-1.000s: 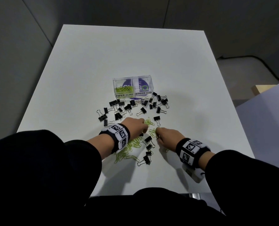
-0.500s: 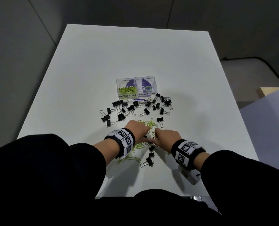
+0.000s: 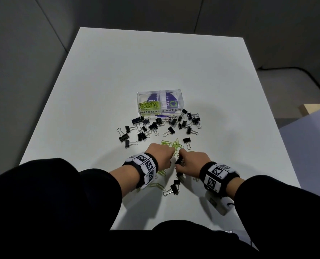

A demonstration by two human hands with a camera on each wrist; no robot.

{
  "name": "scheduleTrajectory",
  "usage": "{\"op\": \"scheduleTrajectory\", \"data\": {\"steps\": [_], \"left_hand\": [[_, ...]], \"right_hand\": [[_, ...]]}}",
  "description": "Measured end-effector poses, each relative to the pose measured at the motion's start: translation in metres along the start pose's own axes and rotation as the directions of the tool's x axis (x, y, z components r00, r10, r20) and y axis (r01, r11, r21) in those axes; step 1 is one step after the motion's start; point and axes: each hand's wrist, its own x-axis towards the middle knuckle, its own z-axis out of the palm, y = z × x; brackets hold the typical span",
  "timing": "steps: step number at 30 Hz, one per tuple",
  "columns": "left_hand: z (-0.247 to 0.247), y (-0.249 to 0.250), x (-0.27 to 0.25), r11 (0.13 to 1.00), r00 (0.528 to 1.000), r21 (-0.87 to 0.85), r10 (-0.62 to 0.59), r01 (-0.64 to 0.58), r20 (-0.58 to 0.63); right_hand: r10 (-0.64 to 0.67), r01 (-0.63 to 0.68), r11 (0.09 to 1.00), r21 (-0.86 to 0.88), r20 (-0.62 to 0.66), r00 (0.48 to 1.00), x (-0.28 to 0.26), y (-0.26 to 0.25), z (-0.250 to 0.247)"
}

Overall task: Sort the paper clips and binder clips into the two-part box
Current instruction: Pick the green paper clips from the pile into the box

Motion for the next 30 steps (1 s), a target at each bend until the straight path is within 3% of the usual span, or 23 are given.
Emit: {"op": "scheduleTrajectory", "data": {"steps": [5, 9, 12, 17, 20, 24, 28, 30], "left_hand": [[0.002, -0.003, -0.002, 0.999, 0.998, -0.021, 0.033, -0.034, -0.046], [-0.002, -0.002, 0.002, 0.997, 0.999, 0.08, -0.002, -0.002, 0.049], [-0.003, 0.0, 0.003, 0.997, 0.999, 0.069, 0.015, -0.019, 0.052], [-0.005, 0.001, 0.001, 0.979, 0.977, 0.0, 0.203, -0.203, 0.066], [-0.005, -0.002, 0.001, 0.954, 0.946, 0.041, 0.286, -0.296, 0.155], [-0.005, 0.002, 0.002, 0.922, 0.923, 0.106, 0.354, -0.371, 0.148], [-0.004, -0.004, 0.003, 0.934, 0.933, 0.057, 0.346, -0.353, 0.097], [-0.01, -0.015, 0.005, 0.959, 0.958, -0.024, 0.283, -0.282, 0.042]], "right_hand": [[0.021, -0.021, 1.0, -0.015, 0.033, 0.999, 0.005, 0.01, -0.009], [0.014, -0.011, 0.998, -0.055, 0.05, 0.999, 0.006, 0.012, -0.006], [-0.003, 0.008, 0.997, -0.074, 0.065, 0.998, 0.005, 0.014, -0.004], [0.026, -0.023, 0.999, -0.043, 0.052, 0.998, 0.004, 0.018, -0.015], [0.037, -0.037, 0.999, -0.003, 0.025, 0.999, 0.013, 0.023, -0.027], [0.114, -0.11, 0.99, 0.085, -0.048, 0.992, 0.042, 0.035, -0.05], [0.176, -0.151, 0.962, 0.229, -0.093, 0.98, 0.073, 0.044, -0.069], [0.159, -0.126, 0.957, 0.261, -0.109, 0.981, 0.084, 0.045, -0.072]]}}
